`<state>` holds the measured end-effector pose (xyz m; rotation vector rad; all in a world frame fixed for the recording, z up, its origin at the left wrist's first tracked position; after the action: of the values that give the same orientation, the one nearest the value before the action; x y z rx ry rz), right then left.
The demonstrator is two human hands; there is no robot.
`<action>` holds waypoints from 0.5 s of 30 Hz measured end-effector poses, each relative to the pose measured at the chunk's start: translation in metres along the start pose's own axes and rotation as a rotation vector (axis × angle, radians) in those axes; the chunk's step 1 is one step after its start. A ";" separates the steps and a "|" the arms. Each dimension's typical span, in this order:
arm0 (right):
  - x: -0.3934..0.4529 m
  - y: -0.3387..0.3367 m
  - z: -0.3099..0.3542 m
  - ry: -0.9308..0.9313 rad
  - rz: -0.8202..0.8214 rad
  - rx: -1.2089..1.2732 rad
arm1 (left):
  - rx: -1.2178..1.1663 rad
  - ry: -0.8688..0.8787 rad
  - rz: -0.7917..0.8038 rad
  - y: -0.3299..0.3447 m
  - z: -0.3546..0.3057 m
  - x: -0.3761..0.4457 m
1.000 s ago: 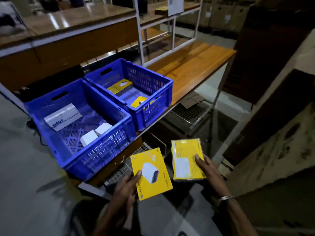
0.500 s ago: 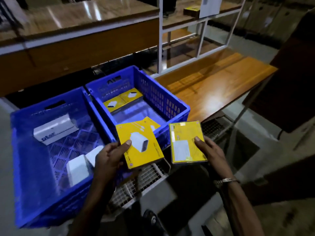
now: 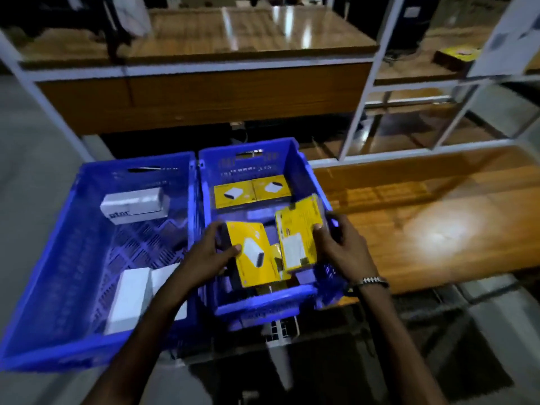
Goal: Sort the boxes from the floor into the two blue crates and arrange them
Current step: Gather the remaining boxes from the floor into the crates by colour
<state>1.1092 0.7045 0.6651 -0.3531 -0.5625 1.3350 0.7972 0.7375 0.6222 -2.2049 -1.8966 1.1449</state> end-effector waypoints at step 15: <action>0.002 0.042 0.018 -0.351 0.052 0.043 | -0.118 0.205 -0.533 0.014 -0.009 -0.085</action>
<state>1.0652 0.7143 0.6577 -0.0971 -0.8194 1.4677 0.8147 0.6645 0.6655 -1.6146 -2.2935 0.7061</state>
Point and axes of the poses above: each hand's wrist, its own x-axis towards the middle knuckle, its own y-axis out of the palm, z = x × y, the point moved 8 cm from there along x, towards the middle knuckle, and after that the axes turned 12 degrees about -y, right-handed, at the moved point
